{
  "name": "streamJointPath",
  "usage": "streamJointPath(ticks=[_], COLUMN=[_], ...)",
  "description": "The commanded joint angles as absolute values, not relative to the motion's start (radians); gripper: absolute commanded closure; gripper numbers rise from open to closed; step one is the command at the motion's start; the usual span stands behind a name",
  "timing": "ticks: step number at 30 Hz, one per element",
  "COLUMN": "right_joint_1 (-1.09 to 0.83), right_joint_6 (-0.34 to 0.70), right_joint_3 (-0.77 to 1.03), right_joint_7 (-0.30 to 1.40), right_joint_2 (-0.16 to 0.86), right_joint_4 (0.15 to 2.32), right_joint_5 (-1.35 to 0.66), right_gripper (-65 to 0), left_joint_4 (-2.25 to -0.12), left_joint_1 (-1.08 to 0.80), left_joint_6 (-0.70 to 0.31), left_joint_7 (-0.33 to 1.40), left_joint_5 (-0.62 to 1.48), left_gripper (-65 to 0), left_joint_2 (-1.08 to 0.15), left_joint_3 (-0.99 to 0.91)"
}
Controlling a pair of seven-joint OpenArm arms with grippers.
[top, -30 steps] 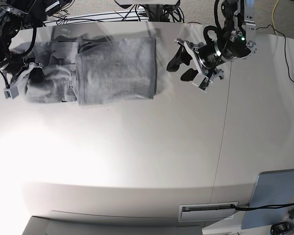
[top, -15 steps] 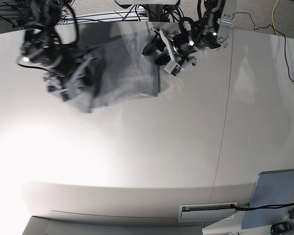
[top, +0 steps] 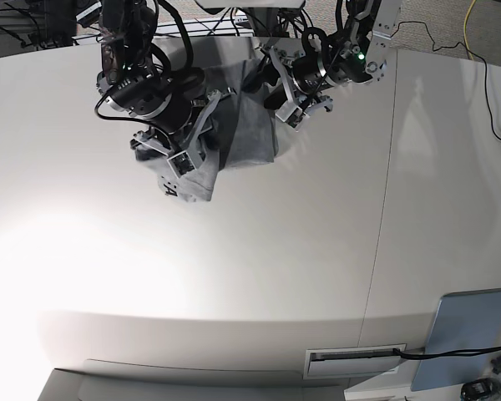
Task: Fold the T-shirt properly
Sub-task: 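Fold the right-held end over onto the left-held half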
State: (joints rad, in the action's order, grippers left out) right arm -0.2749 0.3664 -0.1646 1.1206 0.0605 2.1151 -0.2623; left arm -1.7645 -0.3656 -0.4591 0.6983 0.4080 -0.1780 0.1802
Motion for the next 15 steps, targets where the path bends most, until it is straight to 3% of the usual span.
streamJointPath(ticks=[1, 3, 9, 15], right_joint_1=[-0.269, -0.269, -0.268, -0.246], right_joint_6=[0.379, 0.394, 0.552, 0.580], right_joint_3=[-0.165, -0.165, -0.165, -0.151], right_joint_7=[1.092, 1.092, 1.074, 1.057], right_joint_2=[0.058, 0.058, 0.058, 0.059], right_joint_4=[2.133, 2.133, 2.134, 2.134], right_joint_5=[-0.300, -0.374, -0.665, -0.688], right_gripper=[-18.5, -22.3, -22.4, -22.4], left_joint_4=[-1.779, -1.779, -1.779, -1.781], left_joint_1=[-0.363, -0.362, -0.363, -0.363], left_joint_6=[-0.464, -0.464, -0.469, -0.500], left_joint_7=[0.679, 0.679, 0.680, 0.717], left_joint_5=[0.421, 0.420, 0.419, 0.467], left_gripper=[-33.5, -33.5, -33.5, -33.5], left_joint_2=[-0.179, -0.181, -0.181, -0.181], left_joint_3=[0.180, 0.179, 0.113, -0.003])
